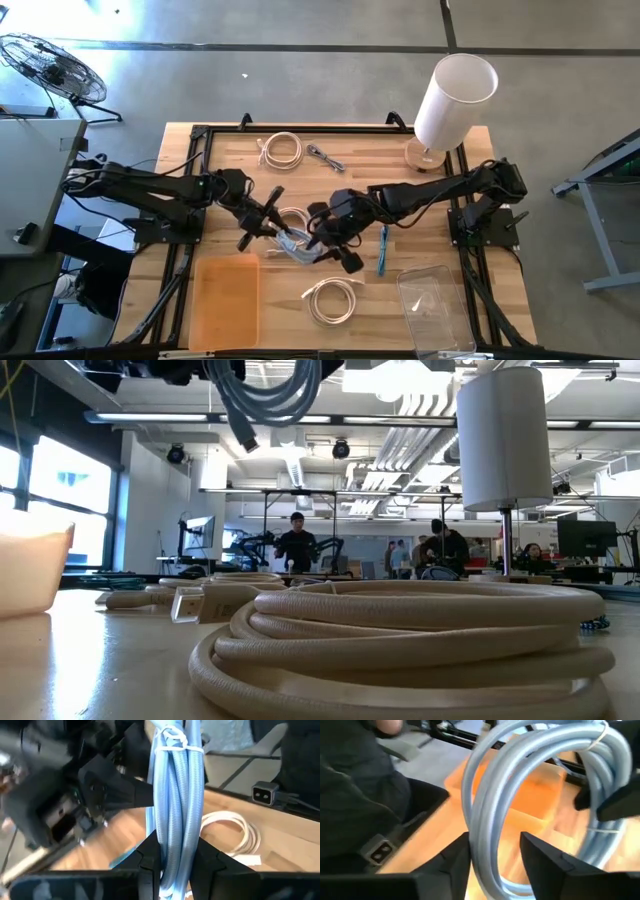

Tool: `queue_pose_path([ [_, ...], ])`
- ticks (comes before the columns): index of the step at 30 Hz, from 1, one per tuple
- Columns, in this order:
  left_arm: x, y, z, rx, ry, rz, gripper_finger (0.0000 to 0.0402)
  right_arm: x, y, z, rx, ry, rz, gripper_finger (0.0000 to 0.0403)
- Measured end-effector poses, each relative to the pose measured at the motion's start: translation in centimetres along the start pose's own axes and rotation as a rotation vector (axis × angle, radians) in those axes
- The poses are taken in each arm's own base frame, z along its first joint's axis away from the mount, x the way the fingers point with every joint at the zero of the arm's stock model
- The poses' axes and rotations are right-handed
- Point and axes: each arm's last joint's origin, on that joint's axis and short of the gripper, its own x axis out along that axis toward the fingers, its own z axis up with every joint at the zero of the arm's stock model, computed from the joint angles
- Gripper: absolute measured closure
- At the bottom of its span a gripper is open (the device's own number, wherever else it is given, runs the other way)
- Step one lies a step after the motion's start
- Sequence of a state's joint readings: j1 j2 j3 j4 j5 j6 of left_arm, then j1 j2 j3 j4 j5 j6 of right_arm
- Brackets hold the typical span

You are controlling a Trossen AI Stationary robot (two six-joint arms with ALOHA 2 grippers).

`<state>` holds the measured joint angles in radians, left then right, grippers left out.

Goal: Pick & Place USB Port
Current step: Put the light blue HDMI cable into the orange bin

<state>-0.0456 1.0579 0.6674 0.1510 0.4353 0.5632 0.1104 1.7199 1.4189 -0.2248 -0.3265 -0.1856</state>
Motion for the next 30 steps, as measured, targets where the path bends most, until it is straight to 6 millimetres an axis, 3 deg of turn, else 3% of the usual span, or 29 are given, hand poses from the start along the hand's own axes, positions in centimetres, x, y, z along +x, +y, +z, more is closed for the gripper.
queue_pose_path([
  [5,-1.8,-0.1,0.4,-0.050,0.121,0.140,0.0341,-0.1,-0.6,-0.4,-0.051,0.059,-0.160,0.0210],
  [14,-7.3,-1.6,1.4,-0.161,0.260,0.320,0.0341,-0.7,-1.9,-0.5,-0.119,0.171,-0.564,0.0194],
  [21,-8.7,-2.7,0.9,-0.350,0.331,0.319,0.0341,-1.8,-3.1,-0.8,-0.194,0.333,-0.985,0.0194],
  [27,-9.2,-4.2,-0.7,-0.698,0.491,0.251,0.0341,-2.4,-4.6,-1.2,-0.151,0.347,-1.030,0.0195],
  [30,-9.4,-4.2,-0.1,-0.736,0.483,0.208,0.0341,-2.7,-5.5,-1.4,-0.130,0.334,-0.996,0.0196],
])
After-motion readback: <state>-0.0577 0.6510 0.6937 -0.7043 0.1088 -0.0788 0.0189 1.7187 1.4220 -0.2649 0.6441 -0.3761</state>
